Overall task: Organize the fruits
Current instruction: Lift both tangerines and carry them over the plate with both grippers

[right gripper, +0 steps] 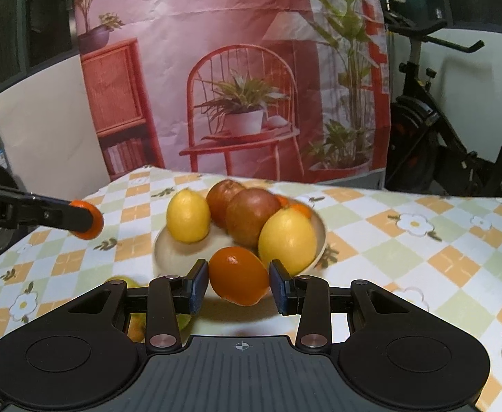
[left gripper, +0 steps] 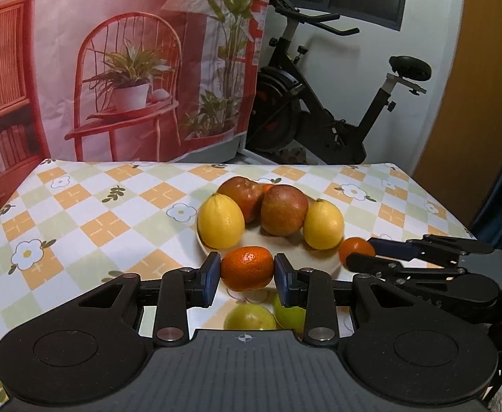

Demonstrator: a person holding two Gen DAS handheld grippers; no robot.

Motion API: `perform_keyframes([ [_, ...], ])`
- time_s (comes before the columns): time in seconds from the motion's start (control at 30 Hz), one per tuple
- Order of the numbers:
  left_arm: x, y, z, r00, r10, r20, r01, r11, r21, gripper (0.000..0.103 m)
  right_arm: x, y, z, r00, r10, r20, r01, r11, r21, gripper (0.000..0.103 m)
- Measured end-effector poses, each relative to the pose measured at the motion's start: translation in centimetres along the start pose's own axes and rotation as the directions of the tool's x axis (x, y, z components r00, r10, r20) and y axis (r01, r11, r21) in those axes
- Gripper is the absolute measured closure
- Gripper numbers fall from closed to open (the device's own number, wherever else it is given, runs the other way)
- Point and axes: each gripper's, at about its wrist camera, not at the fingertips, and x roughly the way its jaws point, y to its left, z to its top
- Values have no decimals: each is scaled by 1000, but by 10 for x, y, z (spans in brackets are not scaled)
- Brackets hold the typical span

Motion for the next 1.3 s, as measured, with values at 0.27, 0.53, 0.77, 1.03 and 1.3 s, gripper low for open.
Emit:
perform_keyframes([
  [0.27,17,2,9,1000,-5,-14,5,1000,3,67,14,0,13,1000,-4,6,4,1000,-20,68],
  [0.53,50,-1,15,997,-24,-77,26,1000,13,67,35,3,14,999,-9,-44,7,999,-47,68],
  [0.77,76,-1,15,992,-24,-126,28,999,26,67,48,-3,7,996,-23,-86,20,999,-29,68],
  [1.03,93,4,14,986,-15,-167,19,1000,24,67,53,-5,5,995,-21,-96,19,1000,-24,67],
  [1.3,101,8,12,981,-5,-192,9,1000,19,67,55,-6,3,995,-20,-98,17,1000,-26,67],
])
